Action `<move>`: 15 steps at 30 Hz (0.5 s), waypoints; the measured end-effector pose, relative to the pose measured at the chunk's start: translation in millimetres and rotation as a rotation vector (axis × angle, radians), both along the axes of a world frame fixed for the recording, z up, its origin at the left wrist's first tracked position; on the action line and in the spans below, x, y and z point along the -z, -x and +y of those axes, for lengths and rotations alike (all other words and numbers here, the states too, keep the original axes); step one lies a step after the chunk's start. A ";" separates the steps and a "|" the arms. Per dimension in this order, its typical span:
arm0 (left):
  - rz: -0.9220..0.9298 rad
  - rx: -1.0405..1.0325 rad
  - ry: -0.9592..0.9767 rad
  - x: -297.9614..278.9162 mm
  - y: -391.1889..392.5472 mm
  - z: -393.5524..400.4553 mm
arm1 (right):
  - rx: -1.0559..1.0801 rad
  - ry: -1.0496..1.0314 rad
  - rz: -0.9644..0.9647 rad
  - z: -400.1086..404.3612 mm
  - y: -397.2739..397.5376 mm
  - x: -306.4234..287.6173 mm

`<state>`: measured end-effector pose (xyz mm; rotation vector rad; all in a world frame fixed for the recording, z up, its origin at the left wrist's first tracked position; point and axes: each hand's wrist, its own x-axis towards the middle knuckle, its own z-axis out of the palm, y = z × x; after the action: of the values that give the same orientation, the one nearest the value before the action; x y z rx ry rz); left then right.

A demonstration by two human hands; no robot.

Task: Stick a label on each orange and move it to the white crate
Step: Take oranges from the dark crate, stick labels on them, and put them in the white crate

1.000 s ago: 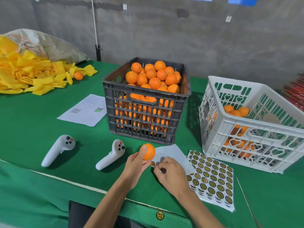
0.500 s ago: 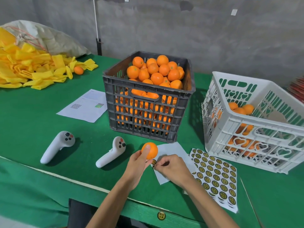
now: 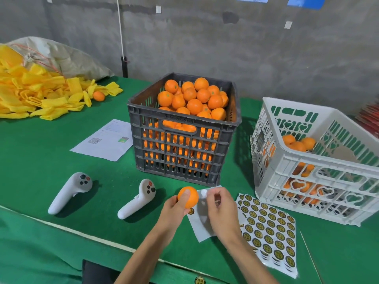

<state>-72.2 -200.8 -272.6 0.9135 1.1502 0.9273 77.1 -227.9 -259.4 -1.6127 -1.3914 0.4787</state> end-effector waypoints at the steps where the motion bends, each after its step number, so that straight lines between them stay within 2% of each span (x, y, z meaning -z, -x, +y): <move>1: 0.014 0.000 -0.015 -4.5 -1.7 -1.8 | -0.035 -0.063 -0.088 -1.9 3.8 -4.1; 3: -0.042 0.055 -0.043 -13.9 -5.5 -5.6 | -0.079 -0.173 -0.276 -5.4 9.1 -10.8; 5: -0.172 0.100 -0.037 -24.6 -8.6 -6.9 | -0.094 -0.275 -0.422 -10.8 11.2 -16.2; 10: -0.408 0.118 0.006 -61.0 -24.3 -0.7 | -0.070 -0.505 -0.618 -13.3 -0.5 -37.7; 13: -0.559 0.118 0.069 -78.6 -42.3 -2.8 | -0.026 -0.581 -0.526 -8.8 -14.3 -51.6; 15: -0.609 0.120 0.098 -85.6 -51.3 -5.5 | -0.004 -0.523 -0.248 -8.7 -23.7 -59.8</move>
<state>-20.8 -206.3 -186.9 0.5519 0.6056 0.9520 100.8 -236.6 -199.7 -1.2638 -1.5444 -0.0916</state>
